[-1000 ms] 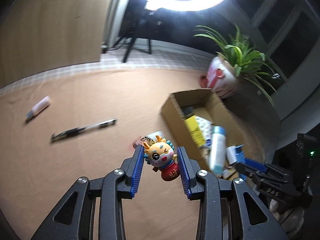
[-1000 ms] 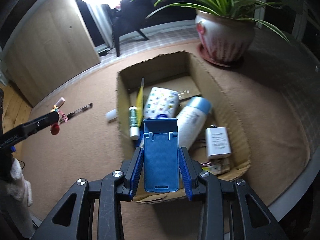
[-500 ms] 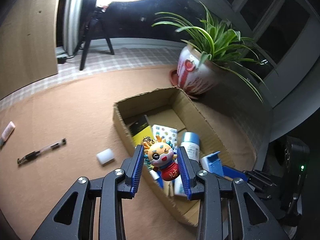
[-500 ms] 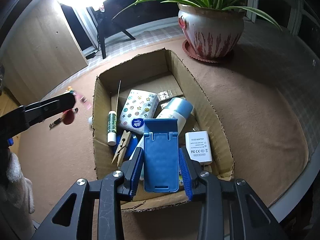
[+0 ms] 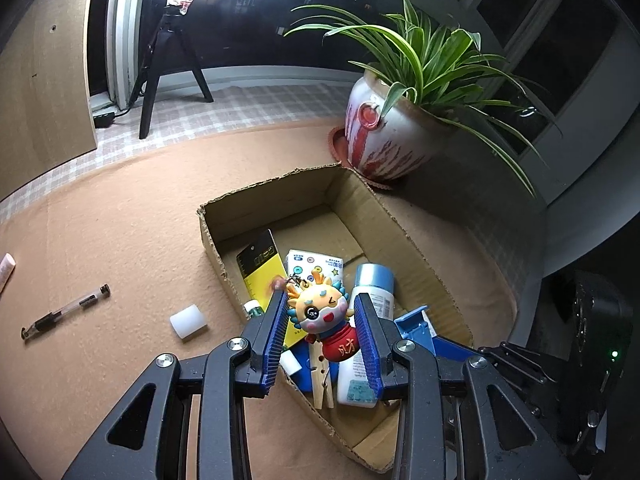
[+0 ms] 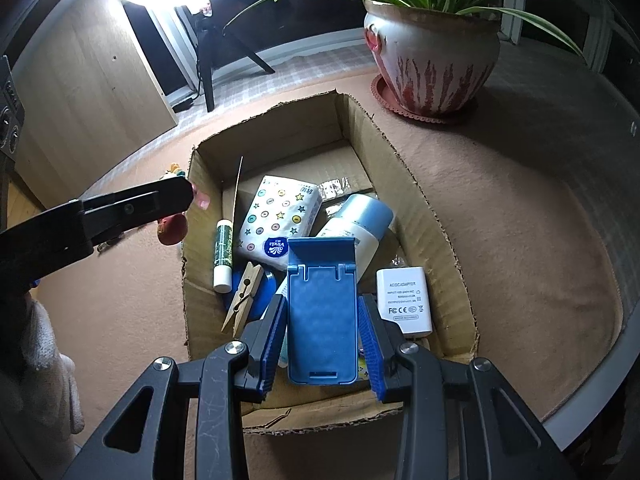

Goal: Organize objects
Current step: 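Carry the figure and phone stand into the box and open both tools, then withdraw both tools from the box and move the left tool to the black pen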

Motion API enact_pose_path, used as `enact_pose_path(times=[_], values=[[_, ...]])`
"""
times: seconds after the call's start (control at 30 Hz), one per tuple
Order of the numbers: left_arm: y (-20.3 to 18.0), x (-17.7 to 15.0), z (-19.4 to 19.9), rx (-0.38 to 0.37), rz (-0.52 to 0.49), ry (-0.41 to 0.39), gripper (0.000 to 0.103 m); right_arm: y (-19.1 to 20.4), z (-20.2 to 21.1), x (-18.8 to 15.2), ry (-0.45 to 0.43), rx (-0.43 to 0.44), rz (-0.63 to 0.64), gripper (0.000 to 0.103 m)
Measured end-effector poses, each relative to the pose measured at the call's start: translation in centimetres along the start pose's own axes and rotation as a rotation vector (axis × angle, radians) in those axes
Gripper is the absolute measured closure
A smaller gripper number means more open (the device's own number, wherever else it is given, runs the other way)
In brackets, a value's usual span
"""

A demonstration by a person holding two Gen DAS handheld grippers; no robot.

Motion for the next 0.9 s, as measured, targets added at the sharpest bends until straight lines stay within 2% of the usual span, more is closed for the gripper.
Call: enact_pose_path(times=[0.13, 0.17, 0.2, 0.23, 0.27, 0.3, 0.9], values=[[-0.2, 0.0, -0.2, -0.002, -0.003, 0.004, 0.066, 0.2, 0.2, -0.1, -0.006, 0.007, 0.005, 0.069], [-0.2, 0.1, -0.3, -0.004, 0.002, 0.003, 0.066, 0.2, 0.2, -0.1, -0.005, 0.01, 0.007, 0.06], [-0.1, 0.1, -0.3, -0.005, 0.008, 0.002, 0.06, 0.2, 0.3, -0.1, -0.005, 0.009, 0.005, 0.047], [-0.1, 0.2, -0.3, -0.009, 0.015, 0.003, 0.053, 0.2, 0.4, -0.1, -0.012, 0.008, 0.003, 0.043], [0.0, 0.2, -0.3, -0.014, 0.021, 0.002, 0.037, 0.2, 0.6, -0.2, -0.021, 0.008, 0.003, 0.04], [0.1, 0.2, -0.1, -0.015, 0.022, -0.008, 0.032, 0.2, 0.7, -0.2, -0.027, 0.007, 0.003, 0.04], [1.1, -0.6, 2.0, 0.047, -0.008, -0.027, 0.032, 1.4, 1.3, -0.5, -0.035, 0.018, -0.01, 0.04]])
Point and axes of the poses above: each gripper's, at about its wrist camera, not at the fingertips, and z roughly against the way its jaws point, y to its left, x to its top, the point moved 1 cm from there along -z, roughly the way its jaws point, and after that the axes turned 5 degrees about y, right-handed, at the moved point
